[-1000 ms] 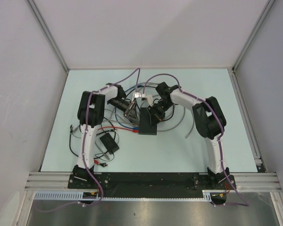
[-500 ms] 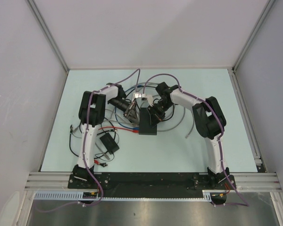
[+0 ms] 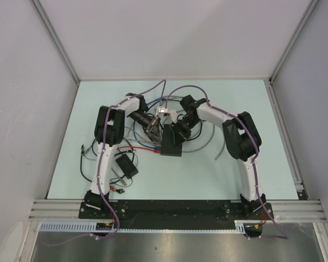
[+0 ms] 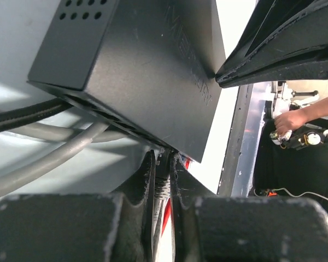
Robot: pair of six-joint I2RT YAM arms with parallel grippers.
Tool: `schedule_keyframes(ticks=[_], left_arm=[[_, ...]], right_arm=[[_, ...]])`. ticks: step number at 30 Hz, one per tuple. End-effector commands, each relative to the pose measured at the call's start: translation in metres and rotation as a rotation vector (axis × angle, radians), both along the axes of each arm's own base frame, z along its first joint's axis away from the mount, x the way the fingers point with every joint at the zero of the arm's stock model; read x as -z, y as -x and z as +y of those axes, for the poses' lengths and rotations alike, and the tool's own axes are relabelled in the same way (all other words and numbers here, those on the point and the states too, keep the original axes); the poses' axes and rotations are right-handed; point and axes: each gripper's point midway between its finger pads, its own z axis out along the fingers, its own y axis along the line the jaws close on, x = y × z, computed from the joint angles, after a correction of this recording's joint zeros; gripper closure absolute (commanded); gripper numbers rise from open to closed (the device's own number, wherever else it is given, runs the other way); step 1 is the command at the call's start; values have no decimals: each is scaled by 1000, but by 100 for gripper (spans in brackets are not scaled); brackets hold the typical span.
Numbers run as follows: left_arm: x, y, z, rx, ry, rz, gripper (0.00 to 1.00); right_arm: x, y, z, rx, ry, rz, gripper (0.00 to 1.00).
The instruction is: Pull the plug from the switch port
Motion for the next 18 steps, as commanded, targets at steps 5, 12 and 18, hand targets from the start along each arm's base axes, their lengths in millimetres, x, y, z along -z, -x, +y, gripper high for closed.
schedule_keyframes(ticks=[5, 12, 18], left_arm=[[16, 28, 18, 106, -77, -7, 100], [15, -15, 18, 114, -133, -124, 100], [14, 15, 25, 159, -106, -94, 100]], right_arm=[[54, -15, -23, -5, 171, -39, 93], [52, -18, -20, -26, 172, -60, 94], [51, -20, -21, -24, 175, -71, 93]])
